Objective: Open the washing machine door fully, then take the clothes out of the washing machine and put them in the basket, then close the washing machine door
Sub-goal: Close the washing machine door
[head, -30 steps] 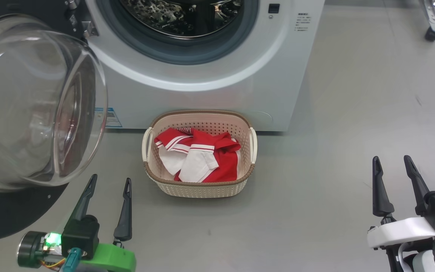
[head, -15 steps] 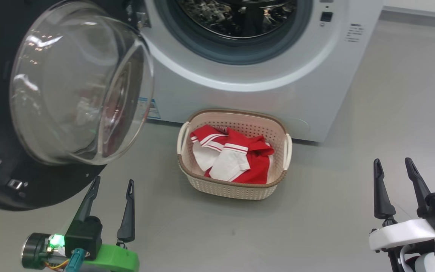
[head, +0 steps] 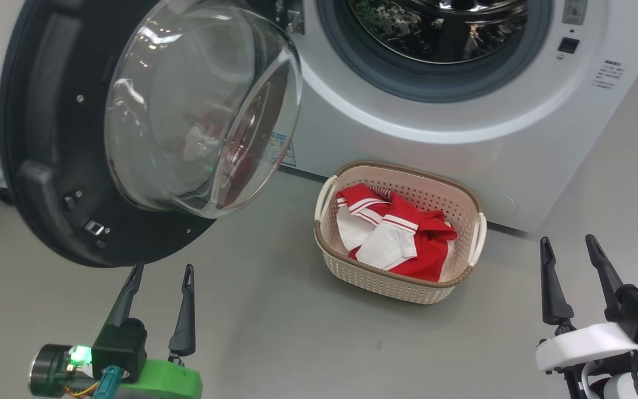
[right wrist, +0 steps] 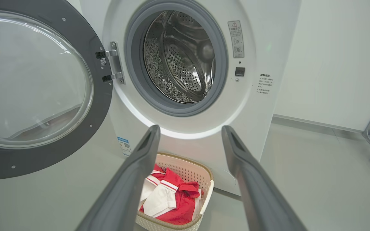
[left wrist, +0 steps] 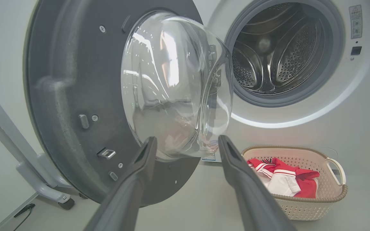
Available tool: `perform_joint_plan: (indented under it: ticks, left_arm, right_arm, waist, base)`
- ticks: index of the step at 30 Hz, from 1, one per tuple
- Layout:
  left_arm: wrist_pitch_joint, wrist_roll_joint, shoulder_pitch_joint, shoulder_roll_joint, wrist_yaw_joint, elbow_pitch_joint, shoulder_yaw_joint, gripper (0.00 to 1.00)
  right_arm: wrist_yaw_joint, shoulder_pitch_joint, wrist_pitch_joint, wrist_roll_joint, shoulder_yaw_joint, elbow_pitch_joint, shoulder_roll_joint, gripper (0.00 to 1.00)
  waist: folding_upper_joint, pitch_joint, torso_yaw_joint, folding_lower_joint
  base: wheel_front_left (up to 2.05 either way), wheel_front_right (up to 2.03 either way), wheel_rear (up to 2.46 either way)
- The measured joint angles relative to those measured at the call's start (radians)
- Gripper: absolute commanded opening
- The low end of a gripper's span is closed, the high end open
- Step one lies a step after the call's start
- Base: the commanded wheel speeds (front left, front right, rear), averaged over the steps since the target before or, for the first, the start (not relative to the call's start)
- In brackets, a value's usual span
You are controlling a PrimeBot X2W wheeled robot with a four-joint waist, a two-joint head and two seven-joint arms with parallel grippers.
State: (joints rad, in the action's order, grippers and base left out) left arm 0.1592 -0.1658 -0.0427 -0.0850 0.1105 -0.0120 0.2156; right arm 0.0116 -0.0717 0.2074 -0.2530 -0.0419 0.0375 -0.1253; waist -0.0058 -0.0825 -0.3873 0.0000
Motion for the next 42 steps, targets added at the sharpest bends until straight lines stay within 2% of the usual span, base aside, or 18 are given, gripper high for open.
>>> perform_joint_plan:
  ticks: [8, 25, 26, 27, 28, 37, 40, 42]
  left_arm:
    - [0.001, 0.0, -0.015, 0.0, 0.0, 0.002, -0.02, 1.0]
    - [0.002, -0.001, -0.031, 0.0, 0.0, 0.001, -0.028, 1.0]
    - [0.002, -0.001, -0.031, 0.0, 0.0, 0.001, -0.028, 0.93]
    - [0.002, -0.001, -0.031, 0.0, 0.0, 0.001, -0.029, 0.35]
    - [0.002, -0.002, -0.032, 0.0, 0.0, 0.001, -0.03, 0.0]
    - [0.02, -0.021, -0.035, 0.002, 0.0, -0.024, -0.044, 0.0]
    - [0.03, -0.068, -0.035, 0.007, -0.001, -0.048, -0.056, 0.0]
    - [0.037, -0.138, -0.035, 0.018, -0.014, -0.076, -0.069, 0.0]
  right_arm:
    - [0.0, -0.003, -0.01, 0.0, -0.021, 0.0, 0.002, 1.0]
    - [-0.001, -0.003, -0.017, 0.0, -0.029, 0.001, 0.005, 1.0]
    - [-0.001, -0.003, -0.017, 0.0, -0.029, 0.001, 0.005, 1.0]
    - [-0.001, -0.003, -0.017, 0.0, -0.03, 0.001, 0.005, 1.0]
    - [-0.001, -0.003, -0.017, 0.0, -0.03, 0.0, 0.005, 1.0]
    - [-0.001, -0.003, -0.023, 0.0, -0.03, 0.0, 0.005, 1.0]
    - [0.0, -0.003, -0.023, 0.0, -0.029, 0.0, 0.005, 1.0]
    - [0.0, -0.003, -0.023, 0.0, -0.029, -0.001, 0.005, 1.0]
  waist:
    - [0.0001, 0.012, -0.058, 0.0001]
    - [0.0, 0.021, -0.061, 0.0001]
    - [0.0, 0.021, -0.061, 0.0]
    - [0.0, 0.021, -0.061, 0.0001]
    - [0.0, 0.021, -0.061, 0.0]
    - [0.0001, 0.019, -0.06, 0.0001]
    - [0.0, 0.019, -0.061, 0.0001]
    - [0.0001, 0.019, -0.062, 0.0001]
  base:
    - [0.0, 0.0, 0.0]
    - [0.0, 0.0, 0.0]
    - [0.0, 0.0, 0.0]
    - [0.0, 0.0, 0.0]
    - [0.0, 0.0, 0.0]
    - [0.0, 0.0, 0.0]
    - [0.0, 0.0, 0.0]
    - [0.0, 0.0, 0.0]
